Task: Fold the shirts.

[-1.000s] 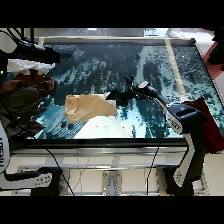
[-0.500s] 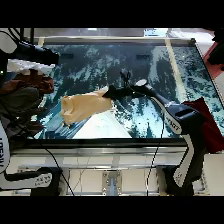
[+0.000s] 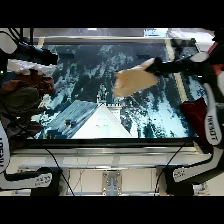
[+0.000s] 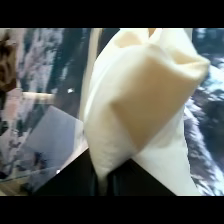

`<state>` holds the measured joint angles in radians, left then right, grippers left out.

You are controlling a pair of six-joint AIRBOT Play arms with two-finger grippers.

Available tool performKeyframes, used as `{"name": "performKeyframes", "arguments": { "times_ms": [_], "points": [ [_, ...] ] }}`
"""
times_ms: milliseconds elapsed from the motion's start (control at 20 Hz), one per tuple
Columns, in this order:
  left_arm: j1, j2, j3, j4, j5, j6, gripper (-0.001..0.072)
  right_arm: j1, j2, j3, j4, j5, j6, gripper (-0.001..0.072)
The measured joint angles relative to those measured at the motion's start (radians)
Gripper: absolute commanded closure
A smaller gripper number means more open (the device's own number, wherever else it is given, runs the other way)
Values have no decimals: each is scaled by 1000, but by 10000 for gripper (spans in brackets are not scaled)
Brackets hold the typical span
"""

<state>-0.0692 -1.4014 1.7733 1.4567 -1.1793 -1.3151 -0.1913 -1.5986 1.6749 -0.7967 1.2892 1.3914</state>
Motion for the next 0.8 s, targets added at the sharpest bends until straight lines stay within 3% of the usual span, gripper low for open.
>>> {"name": "performKeyframes", "arguments": {
  "times_ms": [450,600,800],
  "points": [
    [0,0,0,-121,15,-23,693,-452,154,-81,-610,397,99,685],
    [0,0,0,-175,6,-32,693,-554,160,-193,-793,412,106,685],
    [-1,0,0,-229,2,-45,693,-682,164,-377,-907,325,118,684]
  ]
}}
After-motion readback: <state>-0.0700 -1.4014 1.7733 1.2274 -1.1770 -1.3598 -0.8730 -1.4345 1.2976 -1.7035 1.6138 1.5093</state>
